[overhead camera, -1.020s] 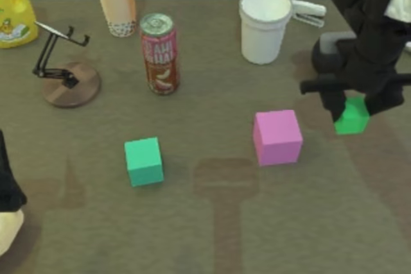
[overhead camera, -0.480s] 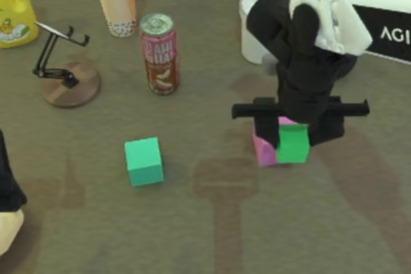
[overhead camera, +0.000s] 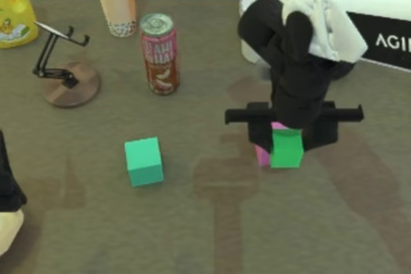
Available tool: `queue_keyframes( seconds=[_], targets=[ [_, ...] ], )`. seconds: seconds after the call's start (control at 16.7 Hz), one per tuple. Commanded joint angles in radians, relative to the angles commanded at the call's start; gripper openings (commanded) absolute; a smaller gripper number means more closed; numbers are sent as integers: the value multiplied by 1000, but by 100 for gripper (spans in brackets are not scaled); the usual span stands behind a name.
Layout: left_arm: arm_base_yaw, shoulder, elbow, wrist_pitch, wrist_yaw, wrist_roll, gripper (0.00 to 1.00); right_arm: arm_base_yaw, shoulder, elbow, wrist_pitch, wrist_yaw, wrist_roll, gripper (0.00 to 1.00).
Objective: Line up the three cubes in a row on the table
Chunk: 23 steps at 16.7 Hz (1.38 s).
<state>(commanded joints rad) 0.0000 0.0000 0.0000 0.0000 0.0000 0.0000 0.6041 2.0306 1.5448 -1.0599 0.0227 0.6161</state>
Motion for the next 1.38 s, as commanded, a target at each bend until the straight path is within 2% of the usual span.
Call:
queue_keyframes(
  seconds=[0.36,0.66,1.38],
  targets=[
    [0,0,0,0,0,0,100,5,69,-128,203,2,5,0],
    [0,0,0,0,0,0,100,6,81,-147,228,2,6,0],
    [0,0,0,0,0,0,100,6,81,-147,228,2,6,90]
  ],
)
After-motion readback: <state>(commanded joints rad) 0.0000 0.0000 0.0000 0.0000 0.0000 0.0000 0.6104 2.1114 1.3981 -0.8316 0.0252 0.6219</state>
